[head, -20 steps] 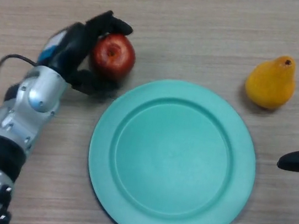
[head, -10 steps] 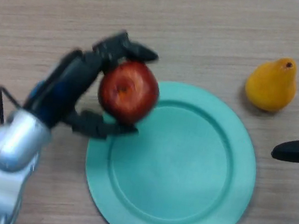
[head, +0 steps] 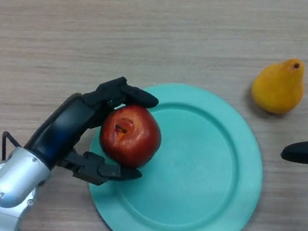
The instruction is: Pick up the red apple and place it on the plate
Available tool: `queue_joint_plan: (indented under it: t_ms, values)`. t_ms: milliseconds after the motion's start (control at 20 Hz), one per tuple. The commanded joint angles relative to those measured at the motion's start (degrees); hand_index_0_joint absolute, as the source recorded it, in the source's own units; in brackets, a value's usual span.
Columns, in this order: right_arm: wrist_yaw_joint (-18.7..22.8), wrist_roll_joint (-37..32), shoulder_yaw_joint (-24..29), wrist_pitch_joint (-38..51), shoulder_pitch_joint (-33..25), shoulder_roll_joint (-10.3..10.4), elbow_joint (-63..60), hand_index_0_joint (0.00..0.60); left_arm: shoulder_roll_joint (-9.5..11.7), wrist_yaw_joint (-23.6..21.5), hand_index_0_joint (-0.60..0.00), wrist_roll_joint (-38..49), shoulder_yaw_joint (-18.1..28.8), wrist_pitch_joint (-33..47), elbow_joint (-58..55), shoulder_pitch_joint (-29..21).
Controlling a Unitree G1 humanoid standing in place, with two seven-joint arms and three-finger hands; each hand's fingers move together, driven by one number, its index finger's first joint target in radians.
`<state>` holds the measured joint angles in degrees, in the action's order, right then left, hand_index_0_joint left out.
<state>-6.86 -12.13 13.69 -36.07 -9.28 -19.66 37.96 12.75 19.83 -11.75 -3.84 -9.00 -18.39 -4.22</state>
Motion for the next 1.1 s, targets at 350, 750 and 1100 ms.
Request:
queue_joint_plan:
  t_ms: [350,750,1100]
  values:
    - [1.83,-0.04,0.61,7.82,-3.10,-1.28,-0.14,0.000,0.36,1.15,0.000,9.90,2.66,-12.61,-20.13,-2.19]
    - [3.58,1.86,-2.96,7.85,-4.12,-0.03,-0.38,0.000,6.68,-5.98,0.000,31.15,21.86,-9.92,-22.07,-1.97]
    - [2.94,5.99,-7.09,8.68,-5.14,2.08,-1.35,0.000,8.71,-2.97,0.000,30.78,23.11,-7.36,-18.33,-0.97]
